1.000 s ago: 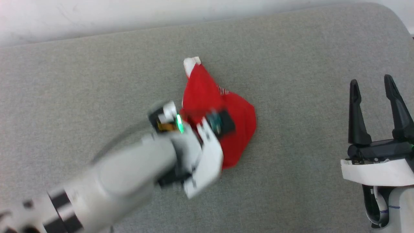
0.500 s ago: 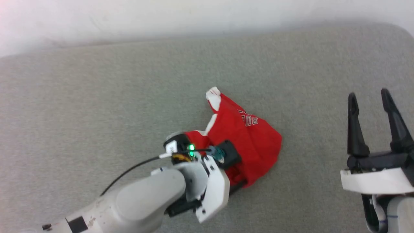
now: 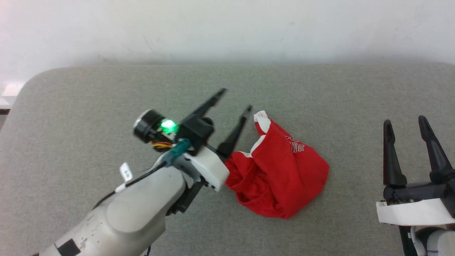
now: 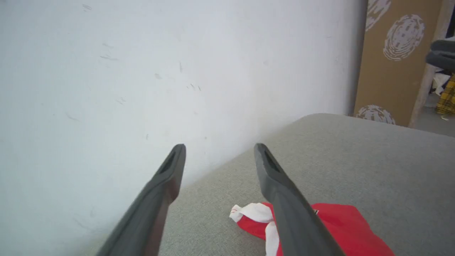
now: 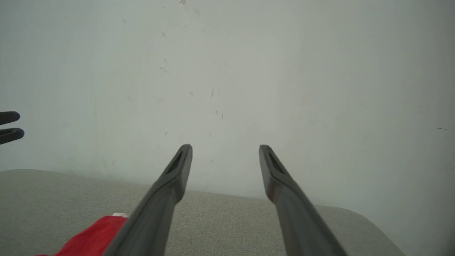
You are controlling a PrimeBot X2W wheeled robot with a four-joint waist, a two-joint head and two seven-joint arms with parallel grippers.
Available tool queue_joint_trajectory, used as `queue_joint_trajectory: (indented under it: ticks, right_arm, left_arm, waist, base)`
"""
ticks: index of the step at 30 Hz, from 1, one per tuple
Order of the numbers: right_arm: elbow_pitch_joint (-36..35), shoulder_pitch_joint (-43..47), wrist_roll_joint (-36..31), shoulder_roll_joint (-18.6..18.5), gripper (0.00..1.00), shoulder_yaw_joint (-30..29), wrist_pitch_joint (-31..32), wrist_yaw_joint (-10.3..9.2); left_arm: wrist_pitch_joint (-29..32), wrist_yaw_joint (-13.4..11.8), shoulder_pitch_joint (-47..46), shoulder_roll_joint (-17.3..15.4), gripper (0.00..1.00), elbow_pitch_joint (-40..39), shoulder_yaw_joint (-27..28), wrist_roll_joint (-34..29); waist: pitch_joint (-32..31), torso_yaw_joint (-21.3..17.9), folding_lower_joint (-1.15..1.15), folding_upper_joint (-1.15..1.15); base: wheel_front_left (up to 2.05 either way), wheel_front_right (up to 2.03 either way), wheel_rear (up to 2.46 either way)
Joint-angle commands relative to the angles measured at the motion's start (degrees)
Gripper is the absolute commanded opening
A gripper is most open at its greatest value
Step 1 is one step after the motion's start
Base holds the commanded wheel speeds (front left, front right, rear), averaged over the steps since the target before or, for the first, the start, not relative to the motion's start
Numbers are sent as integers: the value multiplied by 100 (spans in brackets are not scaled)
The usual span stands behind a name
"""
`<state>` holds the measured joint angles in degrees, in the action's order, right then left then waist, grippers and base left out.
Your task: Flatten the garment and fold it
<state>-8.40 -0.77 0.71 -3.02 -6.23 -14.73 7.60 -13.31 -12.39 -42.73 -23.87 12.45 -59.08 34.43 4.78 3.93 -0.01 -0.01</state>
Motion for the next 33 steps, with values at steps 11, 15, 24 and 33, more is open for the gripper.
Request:
queue_joint_trajectory:
  ticks: [11,15,24,33]
  right_arm:
    - [47,61,7,14,100,-30,-27,-11]
    - [114,61,32,14,100,-38,-27,-11]
    - [323,185,96,14,100,-29,-27,-11]
    - [408,275,122,14,100,-52,-27,-11]
  left_arm:
    - [-167,-1483,1578,80,100,-753,2205,-941]
    - [-168,-1393,2202,293,100,-917,2927,-1354]
    - [-168,-785,3196,750,100,-920,3902,-2156]
    - [-168,-333,3621,1140,100,-932,4491,-2606]
  waist:
    - [21,96,1,1]
    - [30,53,1,1]
    - [-65,-47,1,1]
    - [-153,-10,1,1]
  base:
    - [0,0,0]
    - [0,0,0]
    - [0,0,0]
    - [0,0,0]
